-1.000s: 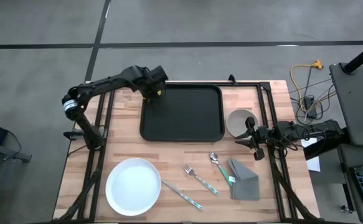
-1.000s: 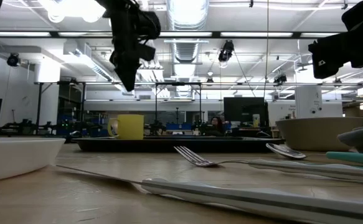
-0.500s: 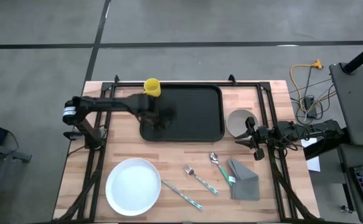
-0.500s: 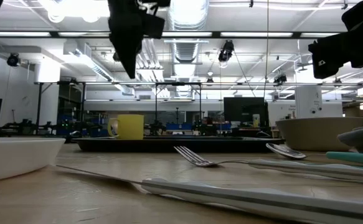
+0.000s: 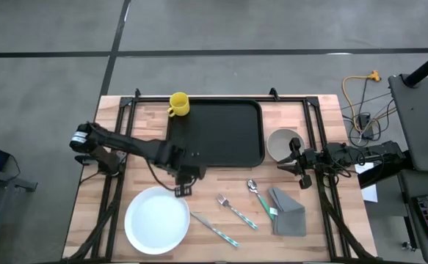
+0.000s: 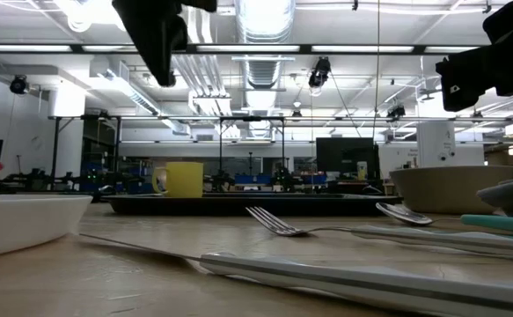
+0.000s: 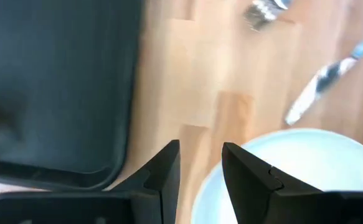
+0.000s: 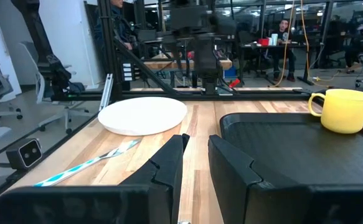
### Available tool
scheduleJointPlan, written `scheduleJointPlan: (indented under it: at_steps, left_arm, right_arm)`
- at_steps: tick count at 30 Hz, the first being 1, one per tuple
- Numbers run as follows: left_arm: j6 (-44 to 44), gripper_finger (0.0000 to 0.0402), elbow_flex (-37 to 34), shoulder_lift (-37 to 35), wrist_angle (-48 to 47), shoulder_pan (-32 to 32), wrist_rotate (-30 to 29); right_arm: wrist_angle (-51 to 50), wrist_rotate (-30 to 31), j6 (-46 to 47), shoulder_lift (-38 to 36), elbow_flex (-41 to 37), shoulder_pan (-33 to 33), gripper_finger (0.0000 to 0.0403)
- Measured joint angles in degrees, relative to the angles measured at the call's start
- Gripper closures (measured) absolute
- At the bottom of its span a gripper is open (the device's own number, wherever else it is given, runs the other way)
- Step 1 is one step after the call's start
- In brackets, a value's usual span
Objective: Set up tray
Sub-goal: Put the white plate on the black serving tray
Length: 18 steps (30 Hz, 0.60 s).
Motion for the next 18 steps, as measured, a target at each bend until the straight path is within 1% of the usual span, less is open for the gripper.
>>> scheduleJointPlan:
  at_steps: [2,5,10,14,18]
  left_arm:
    - [0.01,0.0301,0.0,0.0,0.02,-1.37,1.27]
    - [-0.01,0.0301,0.0,0.02,0.25,-3.06,1.33]
    - [-2.15,0.0301,-0.13,0.02,3.38,-5.13,2.89]
    - [-6.9,0.0301,-1.09,0.02,10.08,-6.61,6.22]
    - [-10.47,0.0301,-3.95,0.05,19.71,-8.66,10.08]
  right_arm:
    - [0.02,0.0,0.06,0.0,0.0,0.01,0.0335]
    - [0.02,0.0,0.02,0.0,0.0,-0.01,0.0335]
    - [0.01,0.0,0.03,0.0,0.0,0.0,0.0335]
    - [0.0,0.0,-0.01,0.0,0.0,0.01,0.0335]
    - [0.0,0.0,-0.02,0.0,0.0,0.01,0.0335]
